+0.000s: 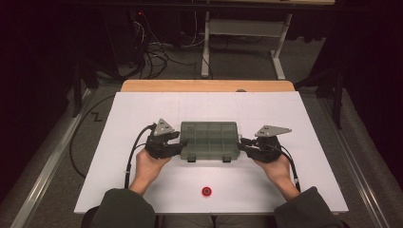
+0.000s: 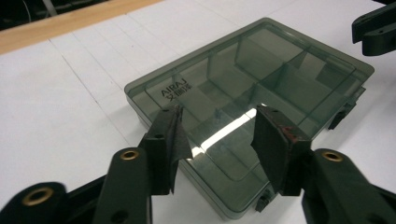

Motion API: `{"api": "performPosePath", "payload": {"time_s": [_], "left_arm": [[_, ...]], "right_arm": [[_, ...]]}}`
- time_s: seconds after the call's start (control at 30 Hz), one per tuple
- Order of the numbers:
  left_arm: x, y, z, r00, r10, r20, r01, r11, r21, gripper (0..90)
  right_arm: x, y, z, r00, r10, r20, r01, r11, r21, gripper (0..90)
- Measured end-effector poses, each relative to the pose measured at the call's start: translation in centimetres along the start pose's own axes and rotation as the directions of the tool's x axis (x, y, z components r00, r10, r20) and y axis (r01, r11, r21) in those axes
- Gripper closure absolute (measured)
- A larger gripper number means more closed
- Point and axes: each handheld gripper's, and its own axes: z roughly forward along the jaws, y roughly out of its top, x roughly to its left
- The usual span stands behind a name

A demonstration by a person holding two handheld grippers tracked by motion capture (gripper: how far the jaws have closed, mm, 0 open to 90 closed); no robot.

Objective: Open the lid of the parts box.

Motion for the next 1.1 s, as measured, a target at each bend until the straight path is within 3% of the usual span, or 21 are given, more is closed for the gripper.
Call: {"api": "performPosePath", "payload": {"time_s": [0.13, 0.6, 0.73, 0.97, 1.1], "left_arm": [[-0.10, 0.08, -0.20, 0.9999, 0.000, 0.011, 0.000, 0.9998, 0.019, 60.8], [-0.17, 0.27, -0.67, 0.9994, -0.019, 0.030, 0.016, 0.9953, 0.095, 74.9], [-0.05, 0.31, -0.79, 0.9987, -0.037, 0.037, 0.033, 0.9939, 0.105, 79.3], [0.06, 0.31, -0.96, 0.9988, -0.034, 0.036, 0.029, 0.9896, 0.141, 85.6], [0.11, 0.25, -0.96, 0.9989, -0.037, 0.029, 0.031, 0.9841, 0.175, 86.8]], "right_arm": [[0.13, 0.18, 0.07, 0.9997, -0.022, -0.009, 0.023, 0.998, 0.054, 79.7], [0.25, 0.25, -0.29, 0.9993, -0.028, -0.023, 0.030, 0.994, 0.106, 89.7], [0.15, 0.25, -0.38, 0.9992, -0.030, -0.027, 0.033, 0.991, 0.126, 90.0], [0.20, 0.28, -0.41, 0.9990, -0.035, -0.028, 0.039, 0.986, 0.159, 90.0], [0.17, 0.28, -0.41, 0.9991, -0.035, -0.023, 0.039, 0.984, 0.176, 90.0]]}}
